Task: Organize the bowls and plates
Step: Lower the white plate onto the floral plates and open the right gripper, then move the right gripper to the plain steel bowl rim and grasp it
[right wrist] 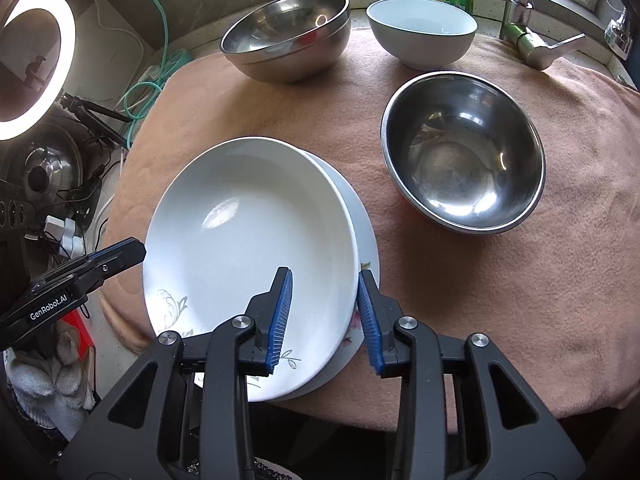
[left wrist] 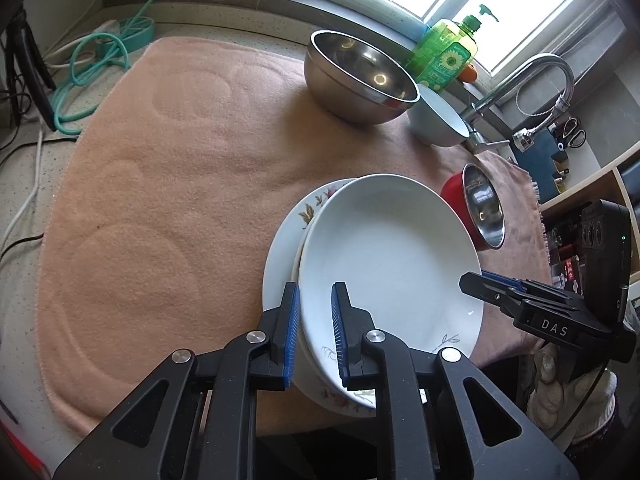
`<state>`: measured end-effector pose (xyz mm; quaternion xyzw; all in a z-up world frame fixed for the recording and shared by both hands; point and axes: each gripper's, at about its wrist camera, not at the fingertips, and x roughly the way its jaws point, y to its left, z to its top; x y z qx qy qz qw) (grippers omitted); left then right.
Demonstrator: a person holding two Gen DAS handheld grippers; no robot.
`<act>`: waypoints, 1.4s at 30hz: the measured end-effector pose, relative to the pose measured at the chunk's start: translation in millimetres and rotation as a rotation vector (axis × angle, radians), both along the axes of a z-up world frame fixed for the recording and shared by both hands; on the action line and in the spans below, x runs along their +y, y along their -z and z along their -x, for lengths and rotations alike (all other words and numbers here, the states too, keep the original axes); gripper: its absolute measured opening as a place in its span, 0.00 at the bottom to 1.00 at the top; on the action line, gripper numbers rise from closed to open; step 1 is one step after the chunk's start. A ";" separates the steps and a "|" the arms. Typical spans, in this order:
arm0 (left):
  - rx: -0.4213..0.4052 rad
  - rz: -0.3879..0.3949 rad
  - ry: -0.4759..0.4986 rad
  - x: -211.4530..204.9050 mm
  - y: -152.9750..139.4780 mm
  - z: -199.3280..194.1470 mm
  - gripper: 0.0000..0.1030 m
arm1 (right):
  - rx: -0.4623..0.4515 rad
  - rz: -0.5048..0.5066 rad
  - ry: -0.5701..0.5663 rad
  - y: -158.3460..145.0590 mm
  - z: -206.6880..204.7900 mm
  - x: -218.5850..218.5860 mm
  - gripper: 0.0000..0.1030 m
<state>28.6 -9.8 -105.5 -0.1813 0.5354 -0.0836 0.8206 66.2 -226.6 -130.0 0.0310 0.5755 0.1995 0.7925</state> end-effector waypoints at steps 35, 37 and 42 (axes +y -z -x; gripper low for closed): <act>-0.090 0.010 -0.006 31.8 -38.1 -55.5 0.51 | -0.124 -0.156 0.111 -69.7 -49.6 -5.4 0.84; -0.099 0.005 0.006 31.3 -41.5 -64.6 0.52 | -0.126 -0.167 0.117 -74.2 -58.7 -2.5 0.84; -0.121 -0.009 0.028 33.2 -48.3 -88.6 0.52 | -0.130 -0.177 0.123 -79.9 -81.5 7.9 0.85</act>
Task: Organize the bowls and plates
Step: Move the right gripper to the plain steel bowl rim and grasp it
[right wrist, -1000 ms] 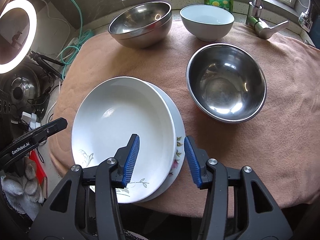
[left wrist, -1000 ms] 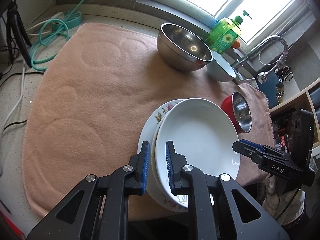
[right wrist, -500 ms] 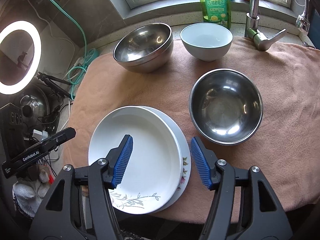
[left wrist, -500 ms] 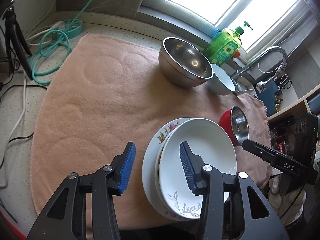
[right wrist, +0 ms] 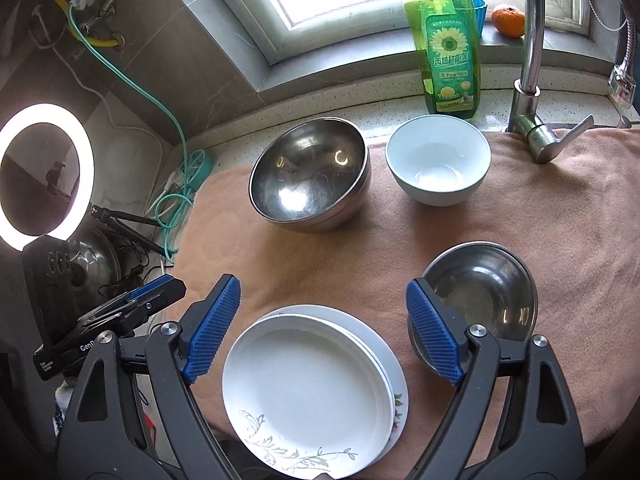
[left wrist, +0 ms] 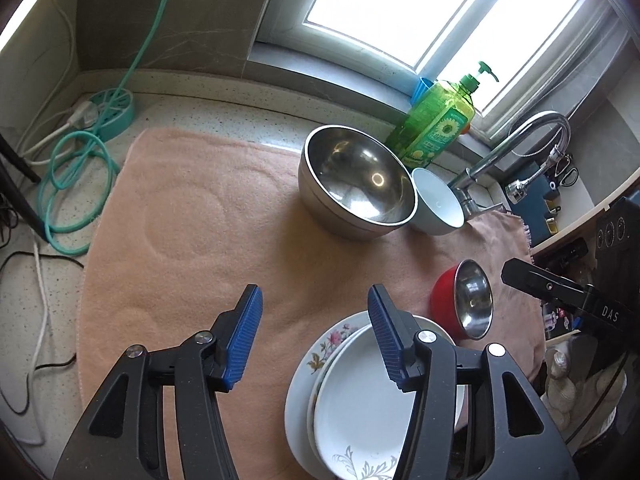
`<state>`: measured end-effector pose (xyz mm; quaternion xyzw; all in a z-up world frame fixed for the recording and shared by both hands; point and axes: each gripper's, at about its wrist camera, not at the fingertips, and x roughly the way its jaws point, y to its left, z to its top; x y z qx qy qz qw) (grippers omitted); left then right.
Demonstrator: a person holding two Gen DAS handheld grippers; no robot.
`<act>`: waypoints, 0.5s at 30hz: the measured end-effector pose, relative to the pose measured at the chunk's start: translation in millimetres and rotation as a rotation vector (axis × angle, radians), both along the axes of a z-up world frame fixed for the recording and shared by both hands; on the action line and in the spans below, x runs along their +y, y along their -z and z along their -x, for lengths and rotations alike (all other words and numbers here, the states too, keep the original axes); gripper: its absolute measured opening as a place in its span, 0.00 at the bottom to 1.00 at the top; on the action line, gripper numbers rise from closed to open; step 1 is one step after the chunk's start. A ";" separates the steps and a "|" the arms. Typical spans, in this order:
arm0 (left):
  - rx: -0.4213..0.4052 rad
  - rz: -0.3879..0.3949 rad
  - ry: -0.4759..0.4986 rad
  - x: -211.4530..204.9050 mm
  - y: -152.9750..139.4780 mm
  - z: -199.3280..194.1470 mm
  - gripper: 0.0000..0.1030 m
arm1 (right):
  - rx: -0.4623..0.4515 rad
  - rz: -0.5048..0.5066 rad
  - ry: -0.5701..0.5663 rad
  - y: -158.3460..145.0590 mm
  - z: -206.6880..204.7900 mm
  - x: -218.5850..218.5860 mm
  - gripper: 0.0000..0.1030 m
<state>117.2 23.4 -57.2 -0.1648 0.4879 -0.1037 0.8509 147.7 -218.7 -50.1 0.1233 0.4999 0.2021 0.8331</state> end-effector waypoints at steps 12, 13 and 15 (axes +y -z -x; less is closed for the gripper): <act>0.024 0.045 0.006 11.7 6.9 -69.4 0.52 | 0.070 -0.054 0.073 18.0 -56.4 9.1 0.85; 0.024 0.048 0.006 12.6 7.9 -74.8 0.52 | 0.079 -0.061 0.081 20.6 -60.6 9.0 0.85; 0.033 0.055 0.009 14.1 11.7 -87.0 0.52 | 0.095 -0.069 0.100 25.3 -68.0 8.6 0.85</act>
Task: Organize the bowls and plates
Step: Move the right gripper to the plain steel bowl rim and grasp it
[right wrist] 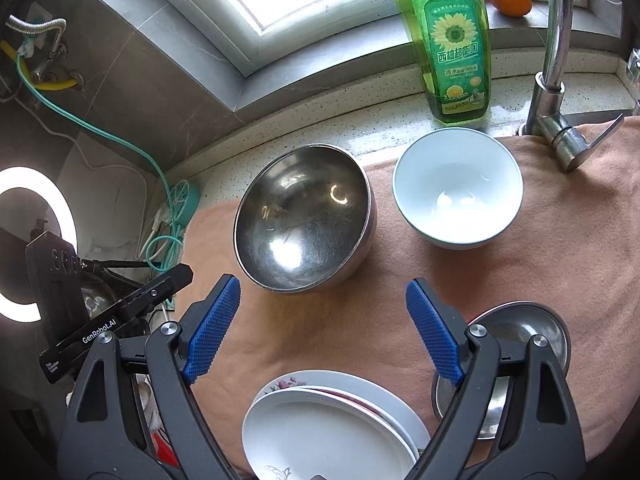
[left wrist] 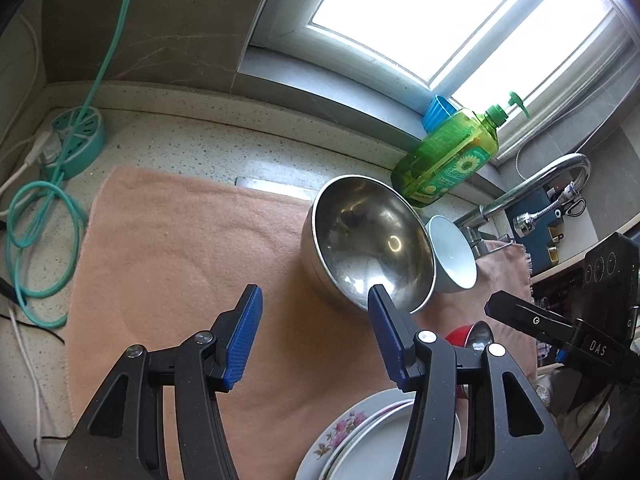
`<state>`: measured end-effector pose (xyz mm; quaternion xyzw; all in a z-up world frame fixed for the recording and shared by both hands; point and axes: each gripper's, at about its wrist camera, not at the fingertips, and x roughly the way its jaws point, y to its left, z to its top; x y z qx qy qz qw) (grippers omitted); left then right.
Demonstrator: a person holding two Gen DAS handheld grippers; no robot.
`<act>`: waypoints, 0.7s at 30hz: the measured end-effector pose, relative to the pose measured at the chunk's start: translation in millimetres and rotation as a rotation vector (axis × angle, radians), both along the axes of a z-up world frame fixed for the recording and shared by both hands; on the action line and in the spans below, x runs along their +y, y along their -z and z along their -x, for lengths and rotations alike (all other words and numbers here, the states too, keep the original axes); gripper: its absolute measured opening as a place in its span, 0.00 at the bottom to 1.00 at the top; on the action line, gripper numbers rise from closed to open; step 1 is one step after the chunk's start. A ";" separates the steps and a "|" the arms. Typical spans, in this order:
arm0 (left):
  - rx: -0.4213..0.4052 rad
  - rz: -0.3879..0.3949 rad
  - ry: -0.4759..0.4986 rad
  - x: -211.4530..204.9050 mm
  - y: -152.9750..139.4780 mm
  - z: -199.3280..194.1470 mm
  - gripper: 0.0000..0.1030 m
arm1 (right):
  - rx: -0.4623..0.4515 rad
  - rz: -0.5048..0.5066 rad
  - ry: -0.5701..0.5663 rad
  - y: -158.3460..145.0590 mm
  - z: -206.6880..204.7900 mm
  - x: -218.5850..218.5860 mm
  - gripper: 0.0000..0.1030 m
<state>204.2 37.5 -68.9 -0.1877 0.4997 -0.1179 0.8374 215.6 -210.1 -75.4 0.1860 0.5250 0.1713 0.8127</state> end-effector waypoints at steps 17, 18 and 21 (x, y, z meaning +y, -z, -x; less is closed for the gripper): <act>0.070 0.035 0.036 -4.0 29.4 -68.6 0.40 | 0.136 -0.047 0.075 37.7 -40.4 3.1 0.49; 0.078 0.045 0.038 -3.0 31.7 -70.8 0.37 | 0.139 -0.041 0.073 39.0 -41.3 5.0 0.45; 0.094 0.046 0.041 -2.1 37.4 -74.3 0.33 | 0.159 -0.041 0.072 45.2 -44.7 9.0 0.40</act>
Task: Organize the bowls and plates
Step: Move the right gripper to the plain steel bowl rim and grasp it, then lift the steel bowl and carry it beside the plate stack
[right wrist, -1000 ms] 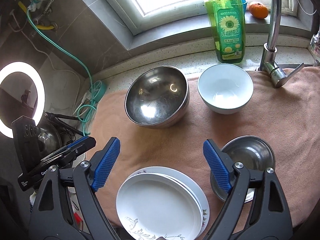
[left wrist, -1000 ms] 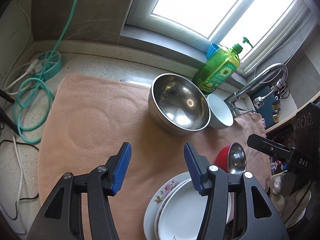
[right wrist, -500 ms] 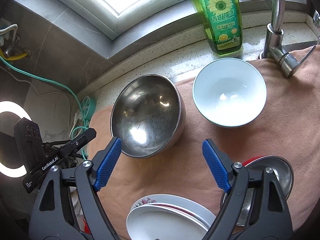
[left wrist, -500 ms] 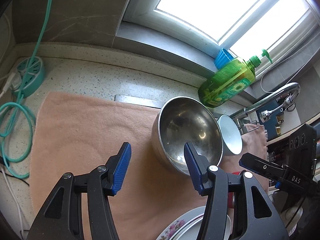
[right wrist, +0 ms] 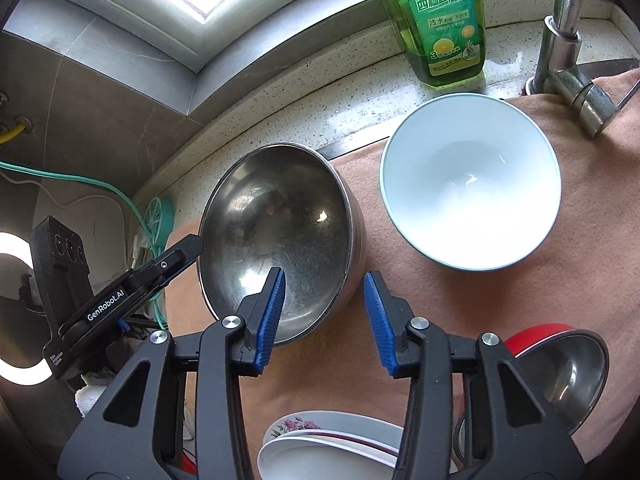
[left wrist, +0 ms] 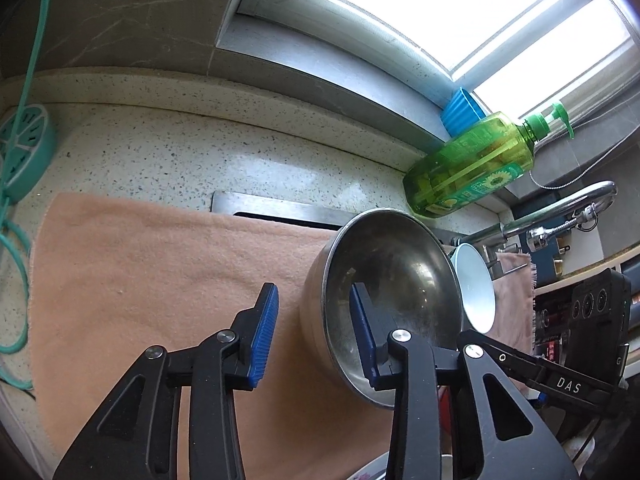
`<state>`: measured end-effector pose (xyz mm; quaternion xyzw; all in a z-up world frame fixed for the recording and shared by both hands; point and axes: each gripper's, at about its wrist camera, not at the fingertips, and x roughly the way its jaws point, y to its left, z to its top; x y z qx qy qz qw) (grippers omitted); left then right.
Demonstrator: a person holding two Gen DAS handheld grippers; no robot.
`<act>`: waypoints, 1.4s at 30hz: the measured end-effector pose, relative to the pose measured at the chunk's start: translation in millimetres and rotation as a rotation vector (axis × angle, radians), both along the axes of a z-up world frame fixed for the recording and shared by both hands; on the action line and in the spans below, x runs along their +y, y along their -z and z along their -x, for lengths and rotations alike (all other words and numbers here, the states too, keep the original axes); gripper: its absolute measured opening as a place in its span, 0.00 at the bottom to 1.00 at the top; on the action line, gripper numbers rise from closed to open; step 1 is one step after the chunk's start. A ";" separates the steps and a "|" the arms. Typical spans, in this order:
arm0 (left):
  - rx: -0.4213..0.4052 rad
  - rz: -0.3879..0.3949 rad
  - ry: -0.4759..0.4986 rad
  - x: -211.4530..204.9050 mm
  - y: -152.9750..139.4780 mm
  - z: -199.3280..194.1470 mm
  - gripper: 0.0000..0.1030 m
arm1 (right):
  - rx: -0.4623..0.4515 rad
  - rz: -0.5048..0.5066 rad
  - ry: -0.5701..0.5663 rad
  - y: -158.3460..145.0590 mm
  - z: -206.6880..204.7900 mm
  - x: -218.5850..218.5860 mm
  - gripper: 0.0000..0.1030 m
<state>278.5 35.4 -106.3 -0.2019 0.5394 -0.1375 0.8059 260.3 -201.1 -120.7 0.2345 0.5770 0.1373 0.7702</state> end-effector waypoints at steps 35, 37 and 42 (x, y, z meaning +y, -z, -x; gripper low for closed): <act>-0.017 -0.042 -0.027 12.1 -3.8 44.2 0.12 | -0.007 0.073 -0.122 2.2 26.6 37.2 0.17; -0.019 -0.040 -0.046 17.7 -5.0 53.7 0.12 | -0.009 0.072 -0.144 0.5 32.6 43.6 0.17; -0.035 -0.049 -0.086 28.9 -10.0 78.6 0.12 | -0.021 0.074 -0.199 -3.3 49.8 59.2 0.17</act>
